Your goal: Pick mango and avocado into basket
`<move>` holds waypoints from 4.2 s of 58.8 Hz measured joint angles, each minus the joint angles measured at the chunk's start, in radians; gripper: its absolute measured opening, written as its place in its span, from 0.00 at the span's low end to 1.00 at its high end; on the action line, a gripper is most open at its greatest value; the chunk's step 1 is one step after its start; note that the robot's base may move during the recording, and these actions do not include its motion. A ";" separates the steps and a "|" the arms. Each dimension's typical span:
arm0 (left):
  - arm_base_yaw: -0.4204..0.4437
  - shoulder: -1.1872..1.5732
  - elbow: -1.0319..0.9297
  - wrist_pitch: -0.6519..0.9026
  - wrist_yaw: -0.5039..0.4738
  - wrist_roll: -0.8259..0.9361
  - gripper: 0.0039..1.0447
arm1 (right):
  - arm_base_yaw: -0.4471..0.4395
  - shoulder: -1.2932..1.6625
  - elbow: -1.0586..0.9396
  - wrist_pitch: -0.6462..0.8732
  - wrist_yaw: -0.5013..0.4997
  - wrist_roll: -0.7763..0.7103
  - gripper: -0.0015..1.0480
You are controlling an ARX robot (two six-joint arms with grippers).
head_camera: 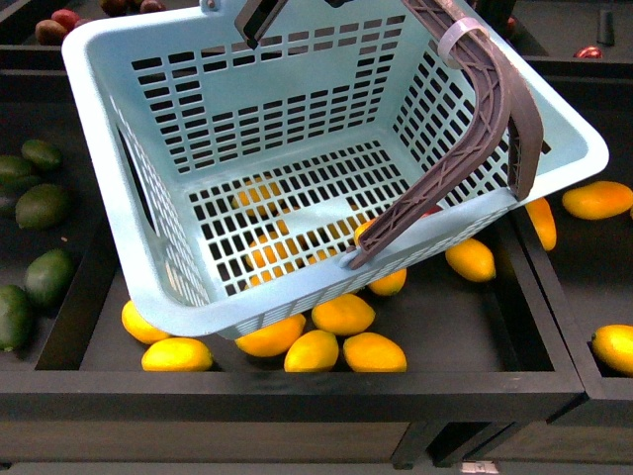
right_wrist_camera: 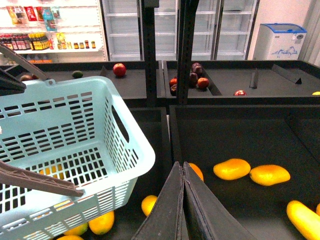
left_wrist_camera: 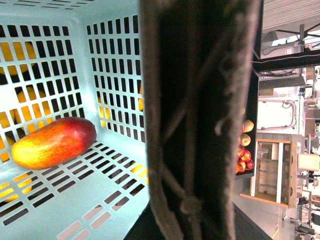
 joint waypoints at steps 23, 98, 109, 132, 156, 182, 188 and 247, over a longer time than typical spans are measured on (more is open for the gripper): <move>0.000 0.000 0.000 0.000 0.000 0.000 0.05 | 0.000 -0.177 0.000 -0.171 0.000 0.000 0.02; -0.014 -0.002 0.000 0.000 0.021 -0.005 0.05 | 0.000 -0.468 0.000 -0.471 0.001 -0.001 0.92; -0.008 -0.002 0.000 0.000 -0.002 -0.002 0.05 | 0.000 -0.468 0.000 -0.471 0.001 -0.001 0.93; 0.000 -0.002 0.000 -0.001 0.000 0.002 0.05 | 0.000 -0.468 0.000 -0.471 -0.003 -0.002 0.93; 0.001 -0.002 0.000 -0.002 -0.002 0.002 0.05 | 0.000 -0.468 0.000 -0.470 -0.003 -0.002 0.93; 0.016 -0.002 0.000 -0.002 -0.002 0.000 0.05 | -0.002 -0.468 0.000 -0.471 -0.011 -0.003 0.93; 0.023 -0.003 0.000 -0.001 -0.034 0.010 0.05 | -0.002 -0.468 0.000 -0.472 -0.007 -0.002 0.93; 0.003 -0.004 0.000 -0.001 0.001 0.002 0.05 | -0.298 1.527 0.775 0.010 -0.100 -0.134 0.93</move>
